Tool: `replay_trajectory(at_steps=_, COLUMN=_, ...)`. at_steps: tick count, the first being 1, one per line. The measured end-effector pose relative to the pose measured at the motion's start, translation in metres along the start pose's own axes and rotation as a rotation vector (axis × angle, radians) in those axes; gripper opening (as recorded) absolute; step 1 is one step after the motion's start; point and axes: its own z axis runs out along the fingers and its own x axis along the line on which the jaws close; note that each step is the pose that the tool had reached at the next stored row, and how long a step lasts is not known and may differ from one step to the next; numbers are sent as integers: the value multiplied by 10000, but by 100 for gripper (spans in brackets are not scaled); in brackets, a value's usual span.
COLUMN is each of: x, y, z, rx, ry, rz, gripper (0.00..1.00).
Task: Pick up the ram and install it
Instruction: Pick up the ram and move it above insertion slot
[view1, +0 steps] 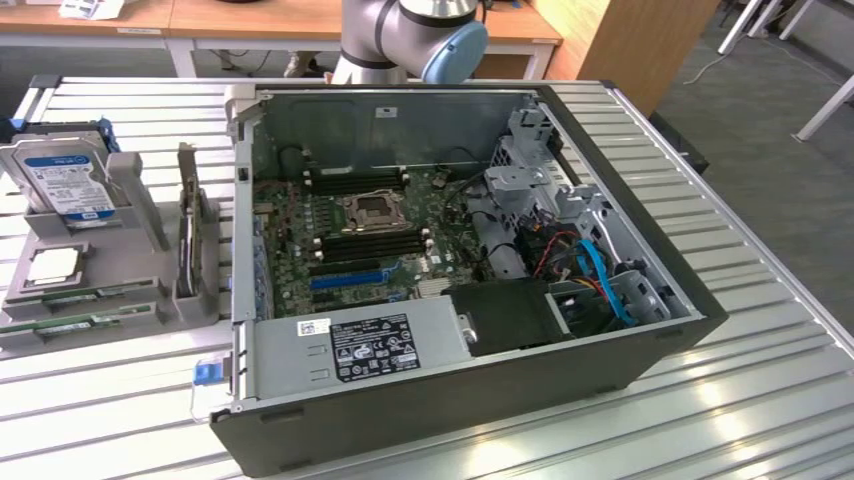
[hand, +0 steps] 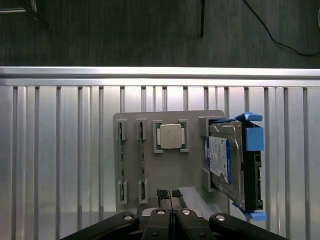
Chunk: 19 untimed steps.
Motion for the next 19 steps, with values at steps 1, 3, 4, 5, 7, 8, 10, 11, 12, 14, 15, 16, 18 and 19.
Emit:
replay_trajectory(at_steps=1, x=0, y=0, z=0, rx=1, ry=-2, rz=-1, gripper=10)
replay_trajectory(at_steps=3, x=1, y=0, z=1, rx=1, ry=-3, rz=-1, gripper=10)
replay_trajectory(at_steps=4, x=1, y=0, z=1, rx=1, ry=-3, rz=-2, gripper=10)
replay_trajectory(at_steps=5, x=0, y=0, z=1, rx=1, ry=-3, rz=-1, gripper=10)
replay_trajectory(at_steps=7, x=1, y=0, z=0, rx=1, ry=-3, rz=-2, gripper=10)
replay_trajectory(at_steps=8, x=0, y=0, z=0, rx=1, ry=-3, rz=-1, gripper=10)
replay_trajectory(at_steps=10, x=0, y=0, z=0, rx=1, ry=-3, rz=-1, gripper=10)
replay_trajectory(at_steps=11, x=0, y=0, z=0, rx=1, ry=-3, rz=-1, gripper=10)
replay_trajectory(at_steps=12, x=0, y=0, z=0, rx=1, ry=-3, rz=-1, gripper=10)
replay_trajectory(at_steps=14, x=1, y=0, z=1, rx=1, ry=-4, rz=-1, gripper=10)
replay_trajectory(at_steps=15, x=0, y=0, z=1, rx=1, ry=-4, rz=-1, gripper=11)
replay_trajectory(at_steps=16, x=1, y=0, z=0, rx=1, ry=-3, rz=-1, gripper=16)
replay_trajectory(at_steps=18, x=1, y=0, z=1, rx=1, ry=-3, rz=-1, gripper=23)
replay_trajectory(at_steps=19, x=1, y=0, z=1, rx=1, ry=-4, rz=-1, gripper=23)
